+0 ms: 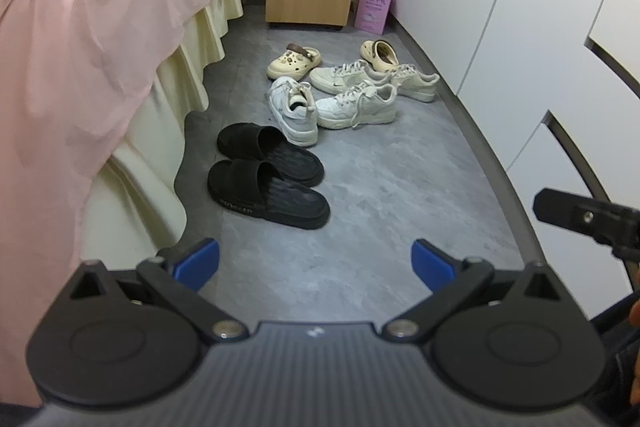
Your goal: Organize scattered shoes
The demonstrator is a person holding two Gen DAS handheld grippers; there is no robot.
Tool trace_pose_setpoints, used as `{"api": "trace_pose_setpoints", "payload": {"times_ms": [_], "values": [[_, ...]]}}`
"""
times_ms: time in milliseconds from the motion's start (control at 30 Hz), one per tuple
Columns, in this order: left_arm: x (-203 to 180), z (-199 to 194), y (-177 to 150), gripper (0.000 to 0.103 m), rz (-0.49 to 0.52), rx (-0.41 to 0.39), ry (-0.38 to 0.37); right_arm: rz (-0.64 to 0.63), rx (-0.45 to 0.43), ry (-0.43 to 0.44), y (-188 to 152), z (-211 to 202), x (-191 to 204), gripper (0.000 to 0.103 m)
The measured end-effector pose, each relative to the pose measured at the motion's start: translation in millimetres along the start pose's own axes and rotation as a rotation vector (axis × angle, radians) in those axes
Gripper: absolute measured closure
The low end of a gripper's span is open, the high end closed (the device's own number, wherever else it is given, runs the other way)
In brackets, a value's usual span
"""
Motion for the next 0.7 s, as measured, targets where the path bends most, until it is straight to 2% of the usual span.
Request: {"api": "trace_pose_setpoints", "payload": {"times_ms": [400,600,700], "values": [[-3.1,-3.6,2.1,0.000,0.024,-0.009,-0.015,0.003,-0.011,0.003,-2.8,-2.7,5.7,0.000],[-3.2,2.7,2.3,0.000,0.017,0.001,-0.052,0.042,-0.006,0.034,1.2,-4.8,4.9,0.000],[-1.6,10.3,2.6,0.000,0.008,0.012,-0.073,0.069,-0.038,0.046,8.4,-11.7,2.7,0.000]]}}
Point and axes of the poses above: each gripper's, at about its wrist camera, not at the fingertips, and z roughly the way its jaws point, x to its left, y to its top, the point moved 9 cm from there along z, roughly the way its jaws point, and after that the axes turned 14 degrees about z, right-handed, at the moved point
